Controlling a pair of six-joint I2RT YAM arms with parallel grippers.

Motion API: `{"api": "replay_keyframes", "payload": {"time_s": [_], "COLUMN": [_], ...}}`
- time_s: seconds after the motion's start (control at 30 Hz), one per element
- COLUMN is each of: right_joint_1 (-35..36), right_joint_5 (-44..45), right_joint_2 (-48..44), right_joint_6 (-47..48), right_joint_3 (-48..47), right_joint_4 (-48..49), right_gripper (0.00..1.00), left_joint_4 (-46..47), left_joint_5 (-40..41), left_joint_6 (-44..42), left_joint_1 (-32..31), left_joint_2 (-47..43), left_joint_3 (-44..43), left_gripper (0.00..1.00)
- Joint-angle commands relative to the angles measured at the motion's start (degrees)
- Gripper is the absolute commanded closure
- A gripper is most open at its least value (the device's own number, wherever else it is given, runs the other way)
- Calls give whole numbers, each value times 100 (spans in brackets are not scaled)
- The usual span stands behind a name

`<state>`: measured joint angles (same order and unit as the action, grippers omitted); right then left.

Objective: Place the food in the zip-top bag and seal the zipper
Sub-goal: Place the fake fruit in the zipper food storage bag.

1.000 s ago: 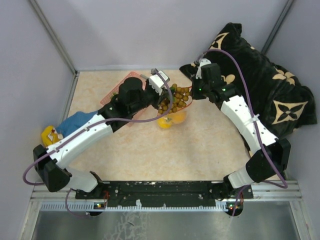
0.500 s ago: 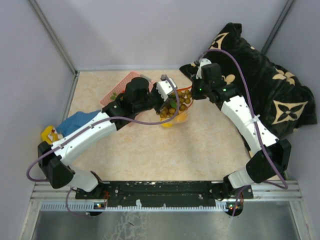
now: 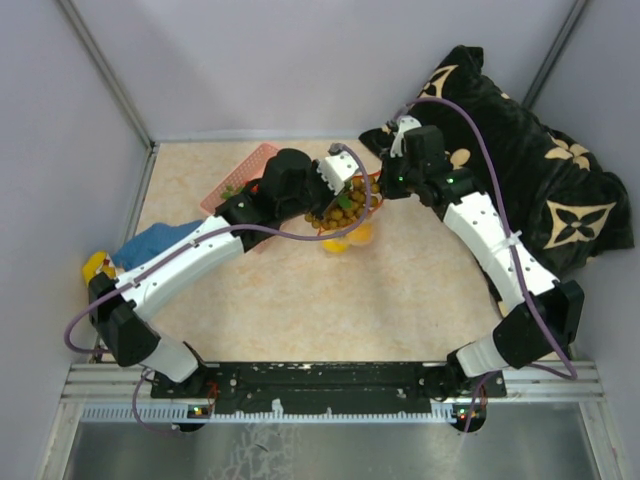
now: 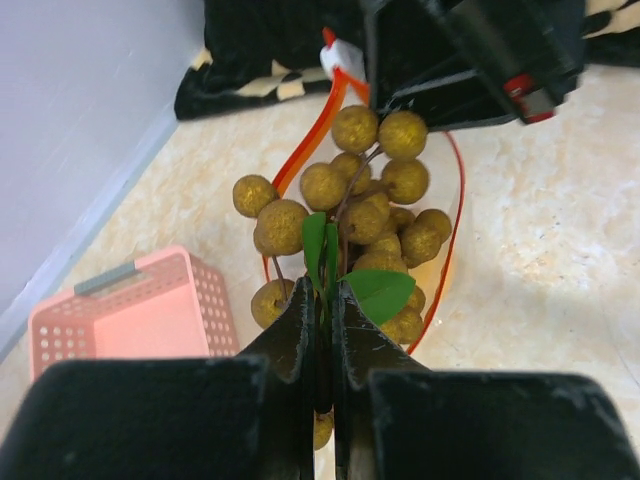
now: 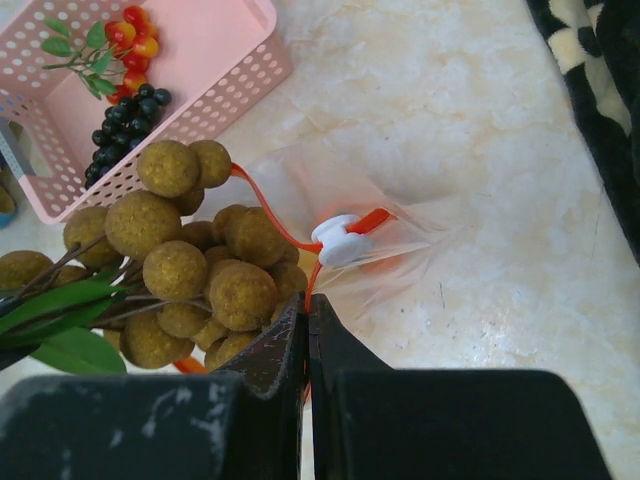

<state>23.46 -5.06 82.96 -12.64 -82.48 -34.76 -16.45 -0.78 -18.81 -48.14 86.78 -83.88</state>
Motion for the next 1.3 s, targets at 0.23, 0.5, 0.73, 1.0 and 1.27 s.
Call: {"api": "replay_keyframes", "payload": {"time_s": [0.23, 0.5, 0.73, 1.0, 1.27], "right_joint_1": [-17, -80, -99, -102, -104], "right_joint_5": [-502, 99, -224, -438, -558], "right_joint_2": [-283, -245, -238, -308, -420], "right_joint_6": [-102, -163, -335, -326, -276], "right_joint_3": [-187, -80, 111, 193, 260], "right_joint_4": [513, 282, 546, 670, 774], "right_gripper": [100, 100, 100, 100, 100], "left_joint_4": [-332, 148, 630, 557, -465], "left_joint_5": [427, 3, -928, -1265, 98], "left_joint_6": [277, 167, -79, -99, 118], "left_joint_1": [-35, -37, -31, -39, -44], "left_joint_2": [29, -610, -988, -805, -118], "left_joint_3": [-321, 40, 570, 502, -179], "left_gripper": [100, 100, 100, 100, 100]}}
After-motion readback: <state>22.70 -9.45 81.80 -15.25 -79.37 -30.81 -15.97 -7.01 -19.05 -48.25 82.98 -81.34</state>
